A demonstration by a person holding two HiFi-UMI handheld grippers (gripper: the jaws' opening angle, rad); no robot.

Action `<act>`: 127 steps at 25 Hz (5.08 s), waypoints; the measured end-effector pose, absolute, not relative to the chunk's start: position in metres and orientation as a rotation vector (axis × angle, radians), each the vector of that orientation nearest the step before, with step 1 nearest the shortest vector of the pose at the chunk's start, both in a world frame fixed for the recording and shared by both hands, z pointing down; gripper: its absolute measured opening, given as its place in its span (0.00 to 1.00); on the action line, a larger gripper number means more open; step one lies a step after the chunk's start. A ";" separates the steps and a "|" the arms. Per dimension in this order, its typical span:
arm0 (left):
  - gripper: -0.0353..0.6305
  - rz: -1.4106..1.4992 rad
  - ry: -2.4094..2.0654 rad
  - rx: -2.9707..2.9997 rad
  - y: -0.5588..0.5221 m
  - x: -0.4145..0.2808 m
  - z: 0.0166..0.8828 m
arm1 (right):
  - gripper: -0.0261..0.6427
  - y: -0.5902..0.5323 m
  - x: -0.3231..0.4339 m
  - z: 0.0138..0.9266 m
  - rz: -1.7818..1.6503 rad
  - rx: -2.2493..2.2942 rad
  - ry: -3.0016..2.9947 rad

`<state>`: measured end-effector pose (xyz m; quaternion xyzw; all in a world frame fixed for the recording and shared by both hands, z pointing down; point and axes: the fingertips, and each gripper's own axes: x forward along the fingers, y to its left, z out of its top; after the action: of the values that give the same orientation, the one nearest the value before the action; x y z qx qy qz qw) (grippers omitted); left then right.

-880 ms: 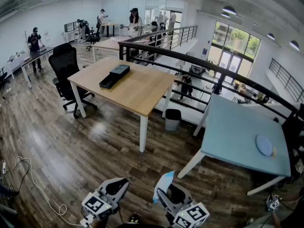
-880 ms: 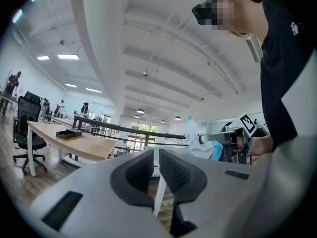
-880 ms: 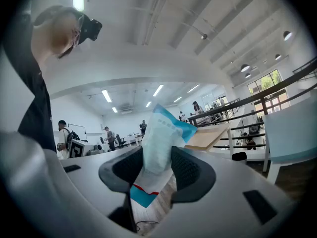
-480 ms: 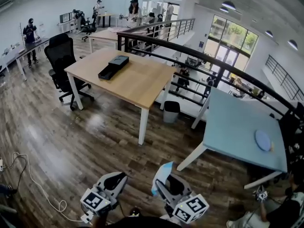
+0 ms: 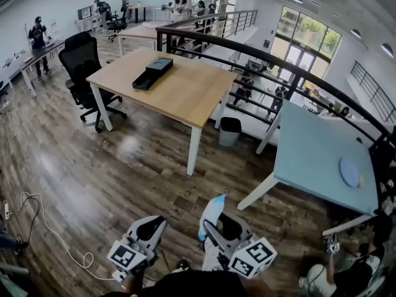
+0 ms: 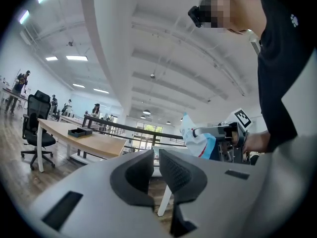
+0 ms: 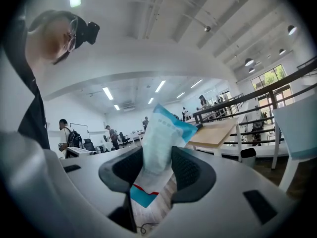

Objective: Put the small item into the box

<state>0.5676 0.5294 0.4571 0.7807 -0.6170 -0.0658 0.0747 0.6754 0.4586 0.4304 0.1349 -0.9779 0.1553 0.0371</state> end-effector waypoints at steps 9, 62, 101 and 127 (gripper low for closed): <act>0.09 -0.185 -2.030 2.166 0.528 0.515 0.451 | 0.31 0.423 0.609 0.437 0.538 0.221 -3.030; 0.09 -0.306 -2.194 1.771 0.197 0.343 0.455 | 0.31 0.065 0.434 0.466 0.767 -0.116 -2.966; 0.09 -0.302 -1.901 2.203 0.122 -0.042 0.454 | 0.31 0.036 0.073 0.448 0.615 0.317 -3.047; 0.09 -0.220 -2.029 2.098 0.116 -0.162 0.483 | 0.31 -0.006 -0.065 0.476 0.718 0.214 -3.041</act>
<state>-0.1617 0.1160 0.4830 0.7127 -0.6892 -0.0749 0.1070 -0.0652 -0.0062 0.4757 0.0684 -0.9710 0.2292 0.0051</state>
